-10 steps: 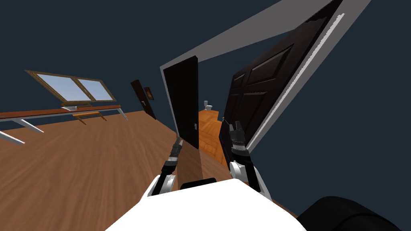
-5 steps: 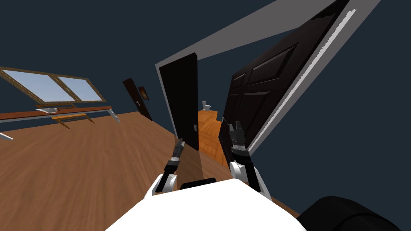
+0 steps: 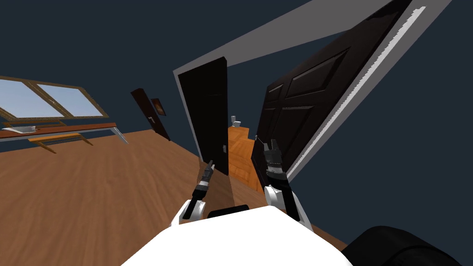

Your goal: Push the door open

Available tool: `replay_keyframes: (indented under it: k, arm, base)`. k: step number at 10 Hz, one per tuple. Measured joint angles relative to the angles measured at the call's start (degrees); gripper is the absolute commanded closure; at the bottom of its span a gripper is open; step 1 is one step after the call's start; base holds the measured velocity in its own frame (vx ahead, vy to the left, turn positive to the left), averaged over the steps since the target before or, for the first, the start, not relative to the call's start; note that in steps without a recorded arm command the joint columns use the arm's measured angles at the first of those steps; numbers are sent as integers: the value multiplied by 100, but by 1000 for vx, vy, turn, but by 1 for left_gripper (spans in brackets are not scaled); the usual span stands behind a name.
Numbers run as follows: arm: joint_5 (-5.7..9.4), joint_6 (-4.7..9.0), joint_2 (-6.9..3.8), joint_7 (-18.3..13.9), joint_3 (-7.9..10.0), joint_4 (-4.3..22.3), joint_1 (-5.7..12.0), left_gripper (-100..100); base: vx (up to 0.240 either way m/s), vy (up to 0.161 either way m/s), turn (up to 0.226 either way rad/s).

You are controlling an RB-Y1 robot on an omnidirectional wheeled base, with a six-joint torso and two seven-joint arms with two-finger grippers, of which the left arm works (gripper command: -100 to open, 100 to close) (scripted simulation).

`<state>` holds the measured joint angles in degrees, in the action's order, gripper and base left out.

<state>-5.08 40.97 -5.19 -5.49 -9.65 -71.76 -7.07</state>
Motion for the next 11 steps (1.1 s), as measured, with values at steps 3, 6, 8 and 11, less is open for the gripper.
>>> replay_keyframes:
  k: [3, 6, 8, 11]
  arm:
    - [-16, 35, 11, -39, -47, 435, 224, -100]
    - [-39, 89, 39, -65, -105, 820, 388, -100]
    - [-47, 138, 55, -88, -132, 1133, 536, -100]
    - [-69, 202, 89, -133, -192, 1622, 760, -100]
  base:
    - [82, 74, -78]
    - [71, 73, -74]
    - [90, 66, -65]
    - [103, 90, -92]
